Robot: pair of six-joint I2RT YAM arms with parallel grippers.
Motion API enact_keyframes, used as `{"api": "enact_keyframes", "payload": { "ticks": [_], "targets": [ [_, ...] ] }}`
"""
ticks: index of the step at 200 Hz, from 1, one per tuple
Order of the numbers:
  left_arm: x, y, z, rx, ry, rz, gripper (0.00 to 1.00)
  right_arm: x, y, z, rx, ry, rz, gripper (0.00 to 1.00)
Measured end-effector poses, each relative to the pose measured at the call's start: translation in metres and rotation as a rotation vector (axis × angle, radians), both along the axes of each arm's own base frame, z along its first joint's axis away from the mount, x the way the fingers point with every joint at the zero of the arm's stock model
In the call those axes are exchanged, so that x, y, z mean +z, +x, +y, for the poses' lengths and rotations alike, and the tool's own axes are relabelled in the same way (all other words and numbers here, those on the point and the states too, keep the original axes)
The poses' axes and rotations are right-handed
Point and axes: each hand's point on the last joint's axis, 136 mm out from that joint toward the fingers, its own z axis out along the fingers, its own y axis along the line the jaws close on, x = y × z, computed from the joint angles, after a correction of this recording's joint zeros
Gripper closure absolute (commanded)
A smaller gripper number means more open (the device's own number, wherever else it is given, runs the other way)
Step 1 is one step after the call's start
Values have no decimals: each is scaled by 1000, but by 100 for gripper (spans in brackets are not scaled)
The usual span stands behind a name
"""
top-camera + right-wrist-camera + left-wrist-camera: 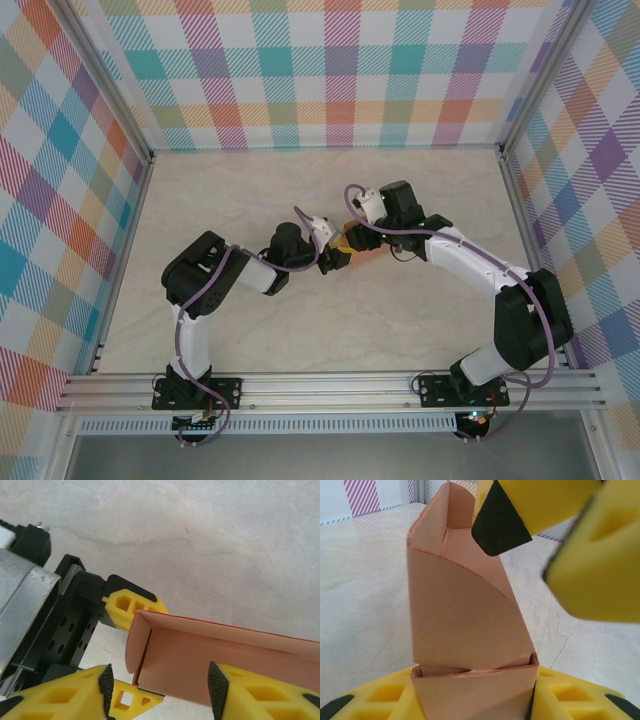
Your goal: Fold the paper box
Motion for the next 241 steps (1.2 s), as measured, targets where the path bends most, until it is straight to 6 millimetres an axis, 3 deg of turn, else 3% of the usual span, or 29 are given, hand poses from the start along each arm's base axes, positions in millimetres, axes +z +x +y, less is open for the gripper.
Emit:
{"api": "enact_keyframes", "payload": {
  "ticks": [65,133,241],
  "targets": [
    [0,0,0,-1,-11,21,56,3,-12,10,68,54,36,39],
    [4,1,-1,-6,-26,36,56,-9,10,-6,-31,-22,47,43],
    [4,2,0,-2,-26,38,56,-13,10,-8,-46,-28,53,51]
  ]
}}
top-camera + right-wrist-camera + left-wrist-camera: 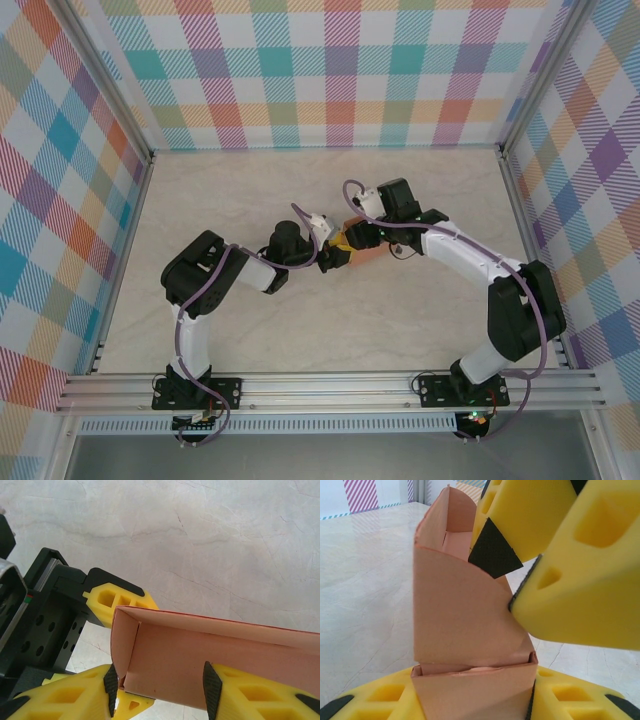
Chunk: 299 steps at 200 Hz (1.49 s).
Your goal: Fold the paper box
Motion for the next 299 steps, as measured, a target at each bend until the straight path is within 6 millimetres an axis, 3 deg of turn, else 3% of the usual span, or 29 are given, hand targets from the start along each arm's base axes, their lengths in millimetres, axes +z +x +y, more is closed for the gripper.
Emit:
{"api": "enact_keyframes", "payload": {
  "ticks": [86,111,120,136,157,175,197,232,255,299],
  "targets": [
    [-1,-2,-1,-17,13,-21,57,-2,-17,-11,7,-4,-34,51],
    [-1,-2,-1,-17,15,-24,57,12,-23,-15,-7,22,-38,48],
    [-1,-2,-1,-17,15,-25,57,21,-25,-17,-27,44,-44,41],
    [-1,-2,-1,-17,16,-28,56,40,-24,-29,-157,92,-14,21],
    [-1,-2,-1,-18,17,-31,56,62,-13,-55,-503,205,160,15],
    [-1,-1,0,-15,21,-38,57,73,-8,-65,-744,338,336,12],
    [-1,-1,-1,-16,22,-42,57,62,-15,-55,-925,459,559,8],
    [-1,-1,-1,-17,24,-40,57,41,-18,-28,-1121,498,861,5],
    [-1,-1,-1,-17,25,-37,57,35,-17,-13,-1194,524,946,5],
    [-3,-1,-1,-17,30,-30,57,25,-16,-5,-1272,537,1005,8]
  ]
}}
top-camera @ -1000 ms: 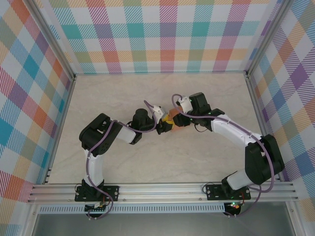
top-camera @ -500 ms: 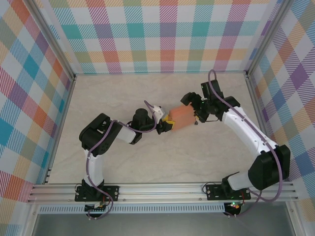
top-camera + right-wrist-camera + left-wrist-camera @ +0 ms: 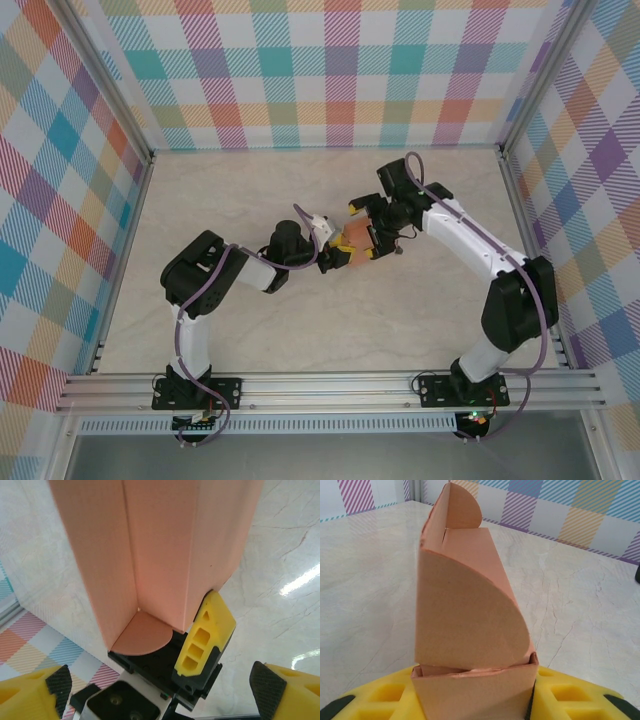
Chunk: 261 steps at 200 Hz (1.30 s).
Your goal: Fold the paper box
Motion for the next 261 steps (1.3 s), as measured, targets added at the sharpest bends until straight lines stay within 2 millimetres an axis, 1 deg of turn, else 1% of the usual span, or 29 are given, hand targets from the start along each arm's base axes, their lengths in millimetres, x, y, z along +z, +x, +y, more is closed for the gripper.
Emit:
{"api": "enact_keyframes", "payload": {
  "ticks": [19,32,56,89,116,131,165,185,221,241,261],
  "targets": [
    [1,1,-1,0,-2,-2,57,-14,2,1,-6,-23,27,8],
    [2,1,-1,0,-3,-4,57,-19,3,1,-10,-39,30,9],
    [3,2,-1,0,-4,-5,57,-20,8,2,-11,-47,9,12],
    [3,2,-1,0,-7,-3,57,-21,11,2,-11,-52,-11,24],
    [2,2,-1,1,-3,8,57,-31,7,1,-8,-70,-6,32],
    [0,1,-2,-3,-1,19,57,-35,5,-1,-9,-76,-11,35],
    [2,-3,-4,-24,-12,35,57,-34,0,-6,-17,-80,-36,38],
    [3,-4,-5,-34,-17,40,57,-35,-2,-8,-20,-79,-51,38],
    [3,-10,-8,-59,-23,51,57,-39,-12,-14,-24,-87,-77,37],
    [3,-13,-10,-73,-24,53,57,-37,-16,-22,-39,-92,-75,27],
    [3,-11,-9,-63,-22,50,57,-34,-16,-36,-45,-90,-63,23]
  ]
}}
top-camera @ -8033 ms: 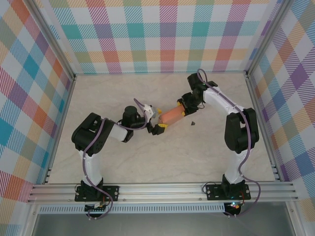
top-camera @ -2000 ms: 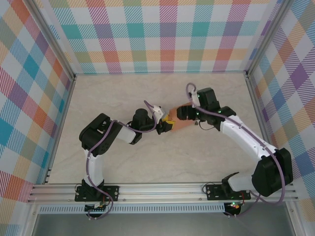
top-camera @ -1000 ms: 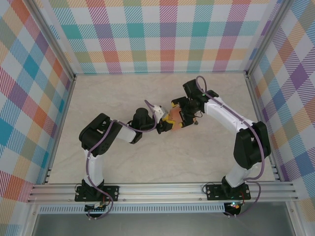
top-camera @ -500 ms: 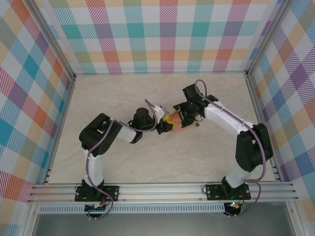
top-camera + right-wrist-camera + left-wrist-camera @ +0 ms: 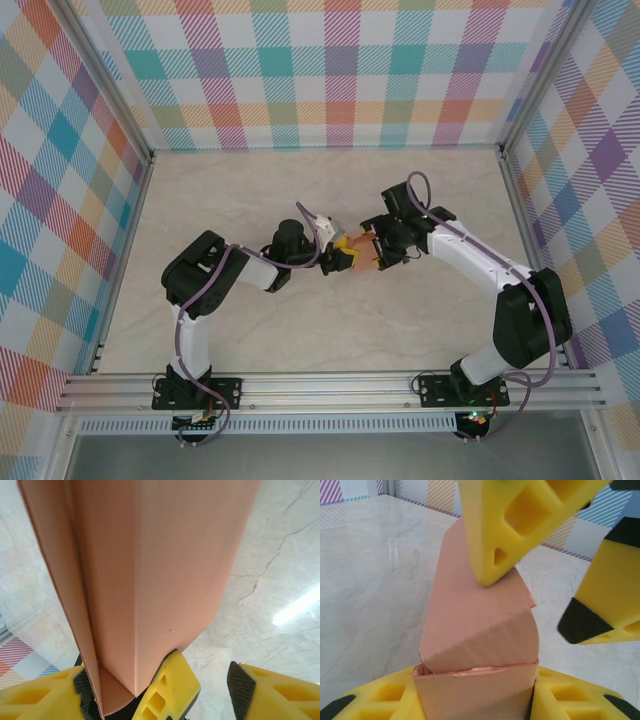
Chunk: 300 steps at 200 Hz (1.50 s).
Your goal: Fold the paper box
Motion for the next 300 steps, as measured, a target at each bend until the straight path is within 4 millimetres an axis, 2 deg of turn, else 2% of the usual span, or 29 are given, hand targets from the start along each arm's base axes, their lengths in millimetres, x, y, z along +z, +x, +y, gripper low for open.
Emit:
{"api": "enact_keyframes", "payload": {
  "ticks": [47,70,90,116,165,194,218,252,300],
  "targets": [
    [-3,9,5,37,31,-46,57,-1,10,-64,-74,-16,52,12],
    [-4,10,6,41,42,-67,57,-2,12,-77,-93,-23,59,11],
    [-3,10,6,45,55,-87,57,-4,17,-78,-94,-3,61,10],
    [-4,9,5,42,78,-109,58,-5,36,-70,-70,37,57,11],
    [-1,6,8,44,112,-148,59,19,59,-58,-35,93,-21,12],
    [-3,6,8,46,120,-156,59,22,63,-56,-30,106,-33,12],
    [-3,7,9,58,122,-153,59,12,66,-55,-28,107,-26,12],
    [-6,9,11,94,127,-137,59,-38,50,-59,-30,97,-5,15],
    [-5,10,13,112,129,-129,59,-43,53,-58,-18,173,-139,14]
  ]
}}
